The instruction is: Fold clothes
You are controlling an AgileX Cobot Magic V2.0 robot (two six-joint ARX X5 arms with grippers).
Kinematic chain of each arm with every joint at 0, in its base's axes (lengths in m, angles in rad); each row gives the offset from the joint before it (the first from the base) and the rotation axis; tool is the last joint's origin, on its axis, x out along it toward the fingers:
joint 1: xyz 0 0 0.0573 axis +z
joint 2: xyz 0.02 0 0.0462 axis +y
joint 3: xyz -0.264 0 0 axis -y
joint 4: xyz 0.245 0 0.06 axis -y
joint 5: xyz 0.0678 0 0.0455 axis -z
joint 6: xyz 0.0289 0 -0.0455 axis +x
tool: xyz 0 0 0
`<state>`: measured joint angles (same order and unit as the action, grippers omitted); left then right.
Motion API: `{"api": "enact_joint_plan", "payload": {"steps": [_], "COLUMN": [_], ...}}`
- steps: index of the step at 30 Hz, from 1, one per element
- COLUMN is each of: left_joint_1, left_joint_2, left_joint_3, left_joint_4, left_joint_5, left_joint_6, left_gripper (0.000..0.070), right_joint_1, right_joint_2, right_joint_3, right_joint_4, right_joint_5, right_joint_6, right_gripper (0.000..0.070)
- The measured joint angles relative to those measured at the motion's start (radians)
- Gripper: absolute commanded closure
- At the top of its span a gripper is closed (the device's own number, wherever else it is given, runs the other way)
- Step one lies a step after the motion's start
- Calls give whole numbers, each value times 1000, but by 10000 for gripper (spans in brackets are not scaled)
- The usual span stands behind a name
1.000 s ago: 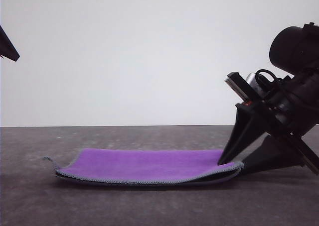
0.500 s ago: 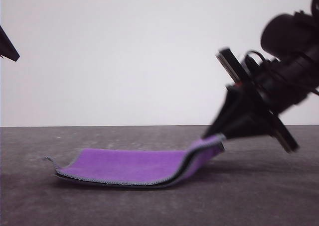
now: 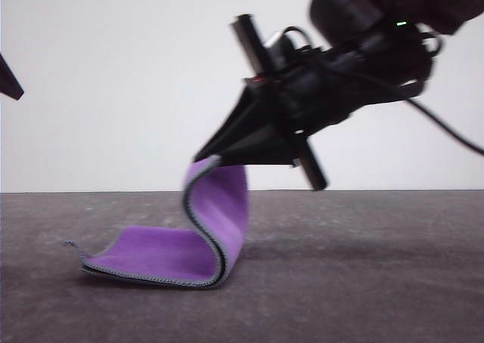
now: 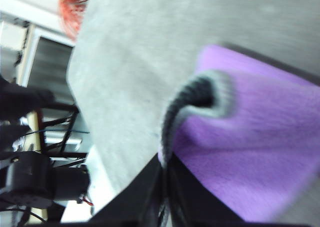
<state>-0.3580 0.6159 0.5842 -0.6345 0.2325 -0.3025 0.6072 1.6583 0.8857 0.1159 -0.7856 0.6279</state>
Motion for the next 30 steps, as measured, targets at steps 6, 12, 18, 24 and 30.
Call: {"api": "enact_joint_plan", "payload": {"steps": [6,12,18,24,30], "left_joint_1": [0,0,0,0,0], "left_joint_2": [0,0,0,0,0], "left_joint_3": [0,0,0,0,0], "left_joint_4": [-28,-29,-28,-28,-28], "left_joint_5": [0,0,0,0,0], "left_joint_6": [20,22,22,22,22], "left_gripper": [346,347,347,347,347], "right_joint_1": [65,105,123,120,110], "right_joint_2": [129,226,297,299,182], "right_joint_3": [105,199,226,226,226], "right_joint_4": [0,2,3,6,-72], "right_joint_5": [1,2,31,28,19], "right_joint_6": [10,14,16,16,-52], "right_gripper": [697,697,553,358,359]}}
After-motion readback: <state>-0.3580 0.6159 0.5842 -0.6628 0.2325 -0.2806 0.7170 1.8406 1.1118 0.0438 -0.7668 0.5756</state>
